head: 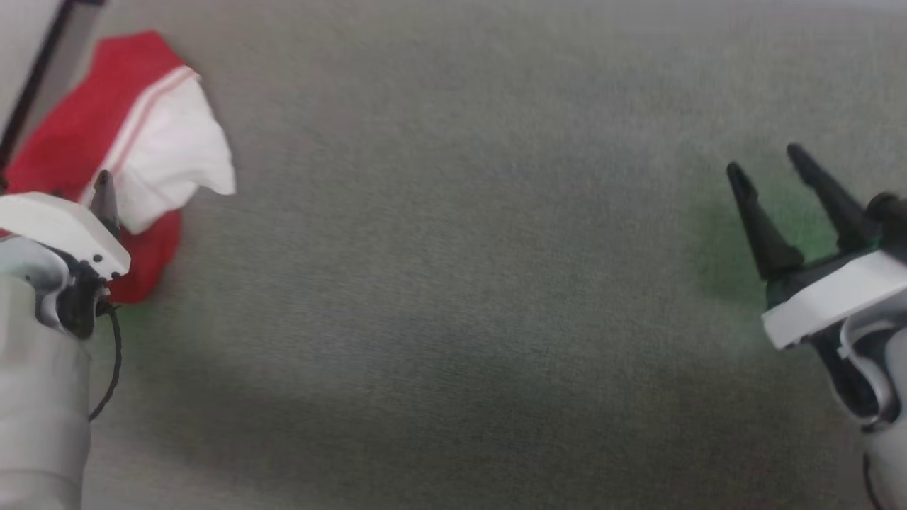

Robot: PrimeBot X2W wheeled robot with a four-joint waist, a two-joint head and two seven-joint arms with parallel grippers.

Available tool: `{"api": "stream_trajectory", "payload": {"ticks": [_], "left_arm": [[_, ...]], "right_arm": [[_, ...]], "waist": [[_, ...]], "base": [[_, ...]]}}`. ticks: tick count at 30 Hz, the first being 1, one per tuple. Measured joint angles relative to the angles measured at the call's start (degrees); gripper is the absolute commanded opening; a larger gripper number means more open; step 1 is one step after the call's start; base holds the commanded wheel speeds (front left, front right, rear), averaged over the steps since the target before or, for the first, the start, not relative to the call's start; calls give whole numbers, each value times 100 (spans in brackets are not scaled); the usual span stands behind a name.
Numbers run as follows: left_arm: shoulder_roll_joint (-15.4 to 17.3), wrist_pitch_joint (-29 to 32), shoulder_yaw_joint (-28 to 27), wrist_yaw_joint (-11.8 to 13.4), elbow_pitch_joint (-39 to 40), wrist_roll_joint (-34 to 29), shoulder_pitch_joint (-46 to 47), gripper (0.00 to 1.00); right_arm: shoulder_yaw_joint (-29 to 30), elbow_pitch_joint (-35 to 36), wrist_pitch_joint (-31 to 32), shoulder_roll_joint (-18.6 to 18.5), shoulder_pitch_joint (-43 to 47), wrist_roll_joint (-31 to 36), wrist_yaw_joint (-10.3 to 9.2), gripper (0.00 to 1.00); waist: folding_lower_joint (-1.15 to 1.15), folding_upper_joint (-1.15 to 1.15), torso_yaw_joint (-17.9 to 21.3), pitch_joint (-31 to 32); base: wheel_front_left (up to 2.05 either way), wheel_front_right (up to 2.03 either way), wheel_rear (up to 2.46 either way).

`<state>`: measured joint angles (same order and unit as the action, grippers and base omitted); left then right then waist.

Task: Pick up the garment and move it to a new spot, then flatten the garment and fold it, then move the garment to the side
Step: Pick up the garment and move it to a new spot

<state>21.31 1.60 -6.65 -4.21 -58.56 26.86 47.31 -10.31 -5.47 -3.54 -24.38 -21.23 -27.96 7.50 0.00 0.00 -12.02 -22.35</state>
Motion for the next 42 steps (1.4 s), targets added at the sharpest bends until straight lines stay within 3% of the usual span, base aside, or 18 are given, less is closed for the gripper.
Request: {"api": "stream_trajectory", "payload": {"ticks": [6,19,20,27,35,42], "left_arm": [[12,867,-129,236,-931,247,630,100],[45,1685,-73,489,-1216,371,1173,100],[23,1594,14,492,-1221,308,1178,0],[-40,725,399,437,-1191,-48,1166,0],[342,-30,834,194,-766,-517,1494,0],[706,-156,1237,-27,-93,-837,1756,0]], "right_arm": [[96,417,257,-190,-65,134,0,100],[479,1068,654,-275,-8,250,0,100],[493,1068,659,-268,-8,257,0,100],[552,900,610,-218,21,278,0,100],[470,589,398,-9,122,253,0,100],[330,278,180,270,292,230,0,100]], "waist": [[0,0,169,-510],[0,1,205,-856],[0,0,193,-848],[0,0,95,-591],[0,0,-20,-50],[0,0,-104,582]], "base": [[0,0,0],[0,0,0],[0,0,0],[0,0,0],[0,0,0],[0,0,0]]}}
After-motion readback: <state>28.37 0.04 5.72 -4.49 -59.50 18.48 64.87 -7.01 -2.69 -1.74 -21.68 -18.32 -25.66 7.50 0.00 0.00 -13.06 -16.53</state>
